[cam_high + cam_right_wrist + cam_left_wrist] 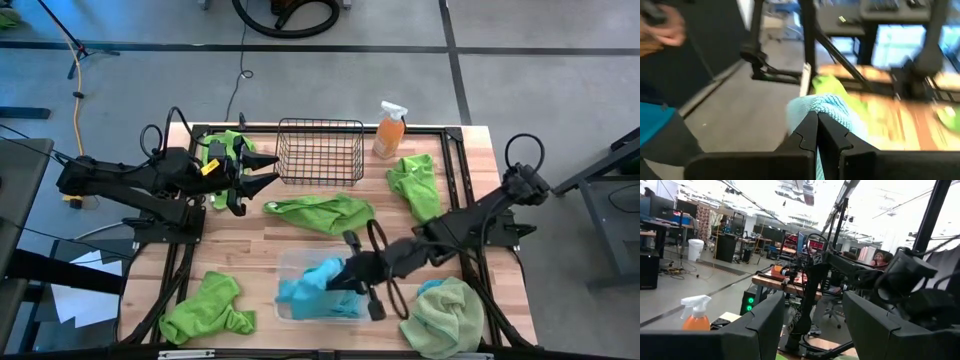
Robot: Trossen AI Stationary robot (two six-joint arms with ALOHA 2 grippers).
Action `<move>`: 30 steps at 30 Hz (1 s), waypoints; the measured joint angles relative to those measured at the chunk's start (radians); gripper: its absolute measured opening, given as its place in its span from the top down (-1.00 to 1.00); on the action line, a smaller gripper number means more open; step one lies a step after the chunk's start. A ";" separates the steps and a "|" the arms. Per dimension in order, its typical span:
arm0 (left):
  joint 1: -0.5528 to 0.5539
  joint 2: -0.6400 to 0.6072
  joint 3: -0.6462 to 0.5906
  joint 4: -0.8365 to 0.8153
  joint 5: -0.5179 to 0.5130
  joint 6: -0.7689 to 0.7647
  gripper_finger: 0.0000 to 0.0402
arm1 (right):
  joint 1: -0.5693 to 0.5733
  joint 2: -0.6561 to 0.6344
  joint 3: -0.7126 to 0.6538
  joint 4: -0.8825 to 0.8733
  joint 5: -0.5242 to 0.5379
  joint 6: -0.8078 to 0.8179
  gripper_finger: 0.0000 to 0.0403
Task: Sort microfiber towel by color & place in baskets
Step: Put the top right blue towel into the transparent bin
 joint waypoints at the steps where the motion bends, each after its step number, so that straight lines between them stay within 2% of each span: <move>1: 0.000 0.000 0.000 0.000 0.000 0.000 0.06 | 0.012 0.000 0.000 -0.025 0.037 0.032 1.00; 4: 0.000 0.000 0.000 -0.001 0.000 0.001 0.06 | 0.040 0.000 0.001 -0.104 0.131 0.145 1.00; 8: 0.000 0.000 0.000 -0.006 0.000 0.001 0.06 | 0.045 0.000 0.001 -0.251 0.138 0.334 1.00; 11: 0.000 0.000 0.000 -0.018 0.000 0.001 0.06 | 0.040 0.000 0.001 -0.285 0.137 0.465 1.00; 21: 0.000 0.000 0.000 -0.045 0.001 -0.007 0.06 | -0.025 0.072 0.017 -0.294 -0.031 0.916 1.00; 24: 0.000 0.000 0.000 -0.045 0.000 -0.007 0.06 | -0.030 0.141 0.113 -0.398 -0.051 0.963 1.00; 30: 0.000 0.000 0.000 -0.045 0.000 -0.004 0.06 | -0.050 0.347 0.443 -0.721 -0.088 1.104 1.00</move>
